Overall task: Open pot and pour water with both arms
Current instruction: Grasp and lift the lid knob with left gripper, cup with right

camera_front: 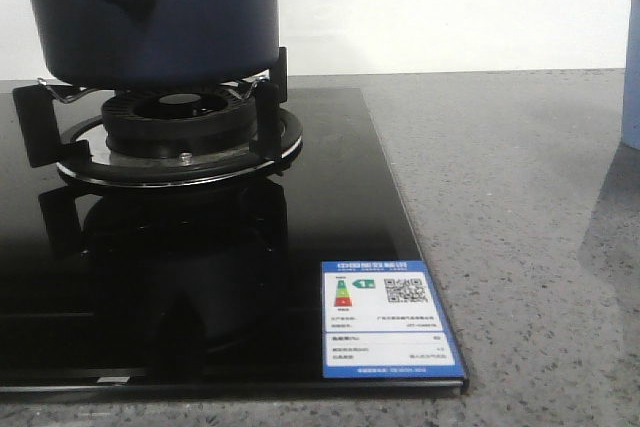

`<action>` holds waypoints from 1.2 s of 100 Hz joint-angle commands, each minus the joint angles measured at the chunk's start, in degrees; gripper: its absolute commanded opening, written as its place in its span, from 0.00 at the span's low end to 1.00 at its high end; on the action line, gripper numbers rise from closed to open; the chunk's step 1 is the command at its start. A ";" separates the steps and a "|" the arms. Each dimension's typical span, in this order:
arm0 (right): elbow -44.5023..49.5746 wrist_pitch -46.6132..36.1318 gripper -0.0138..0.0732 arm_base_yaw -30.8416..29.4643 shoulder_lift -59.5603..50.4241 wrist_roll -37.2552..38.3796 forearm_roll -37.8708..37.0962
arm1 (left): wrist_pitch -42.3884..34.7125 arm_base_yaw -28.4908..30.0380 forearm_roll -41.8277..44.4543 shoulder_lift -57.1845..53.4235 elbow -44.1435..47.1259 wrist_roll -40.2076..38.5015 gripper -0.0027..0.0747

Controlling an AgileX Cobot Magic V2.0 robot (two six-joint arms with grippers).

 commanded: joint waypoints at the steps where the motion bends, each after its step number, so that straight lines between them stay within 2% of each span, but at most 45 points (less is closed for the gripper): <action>1: -1.50 -6.83 0.83 0.07 0.53 -0.21 -0.81 | -5.91 0.11 0.30 -1.17 -2.06 -0.20 0.55; 10: -1.50 -7.32 0.87 -0.17 1.09 -0.21 -0.81 | -5.91 0.11 0.30 -1.17 -2.06 -0.20 0.55; 42: -1.50 -8.81 0.87 -5.31 1.23 -0.36 0.07 | -5.91 0.11 0.30 -1.17 -2.06 -0.20 0.55; 65: -1.61 -10.70 0.87 -5.22 2.64 -0.36 -0.81 | -6.01 0.11 0.30 -1.17 -2.06 -0.20 0.55; 99: -3.20 -18.04 0.87 -5.22 11.57 -0.36 -1.12 | -6.10 0.11 0.30 -1.17 -2.06 -0.20 0.55; 120: -6.58 -18.33 0.87 -5.22 15.80 -0.36 -1.12 | -6.13 0.11 0.30 -1.17 -2.06 -0.20 0.55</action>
